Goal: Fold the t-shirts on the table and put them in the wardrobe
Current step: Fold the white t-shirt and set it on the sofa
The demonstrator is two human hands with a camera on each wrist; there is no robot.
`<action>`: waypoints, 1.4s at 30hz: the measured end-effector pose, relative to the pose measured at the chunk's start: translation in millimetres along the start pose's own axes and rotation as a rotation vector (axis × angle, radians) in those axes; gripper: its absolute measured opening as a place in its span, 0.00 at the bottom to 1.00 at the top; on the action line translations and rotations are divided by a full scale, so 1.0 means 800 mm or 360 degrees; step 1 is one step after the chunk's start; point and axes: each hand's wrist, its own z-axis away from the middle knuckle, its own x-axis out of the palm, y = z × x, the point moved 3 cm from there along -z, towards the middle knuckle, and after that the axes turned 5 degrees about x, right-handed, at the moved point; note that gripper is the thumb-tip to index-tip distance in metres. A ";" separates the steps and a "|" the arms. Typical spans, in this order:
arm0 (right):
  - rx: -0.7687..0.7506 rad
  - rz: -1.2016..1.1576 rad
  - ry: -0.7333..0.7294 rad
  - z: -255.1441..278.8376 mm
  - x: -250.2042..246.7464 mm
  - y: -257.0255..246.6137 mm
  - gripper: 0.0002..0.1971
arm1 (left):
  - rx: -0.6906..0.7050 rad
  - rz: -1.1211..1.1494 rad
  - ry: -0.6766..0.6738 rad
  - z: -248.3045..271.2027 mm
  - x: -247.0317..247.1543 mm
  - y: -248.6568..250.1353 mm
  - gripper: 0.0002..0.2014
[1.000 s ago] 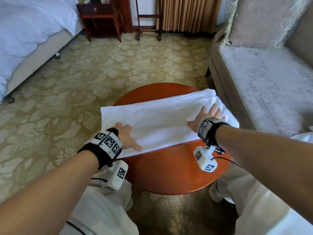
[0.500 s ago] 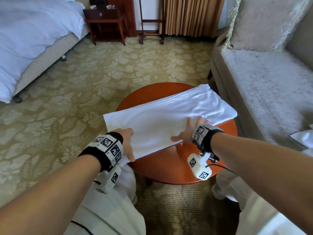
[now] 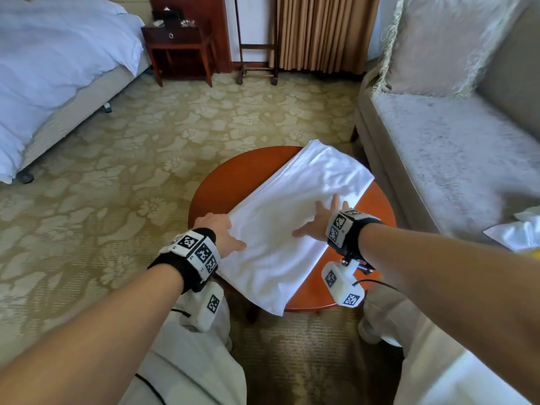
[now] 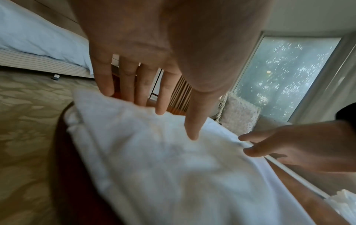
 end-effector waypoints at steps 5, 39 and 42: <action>-0.0066 0.0108 -0.0006 0.014 0.051 0.000 0.66 | -0.0003 -0.0089 0.0044 0.008 0.023 -0.011 0.29; 0.0332 -0.1230 -0.0444 0.123 0.126 0.100 0.32 | -0.0416 0.1397 0.0029 0.122 0.123 -0.012 0.31; 0.0213 -0.1109 -0.0497 0.158 0.122 0.098 0.14 | -0.0399 0.1459 -0.0025 0.132 0.118 -0.015 0.16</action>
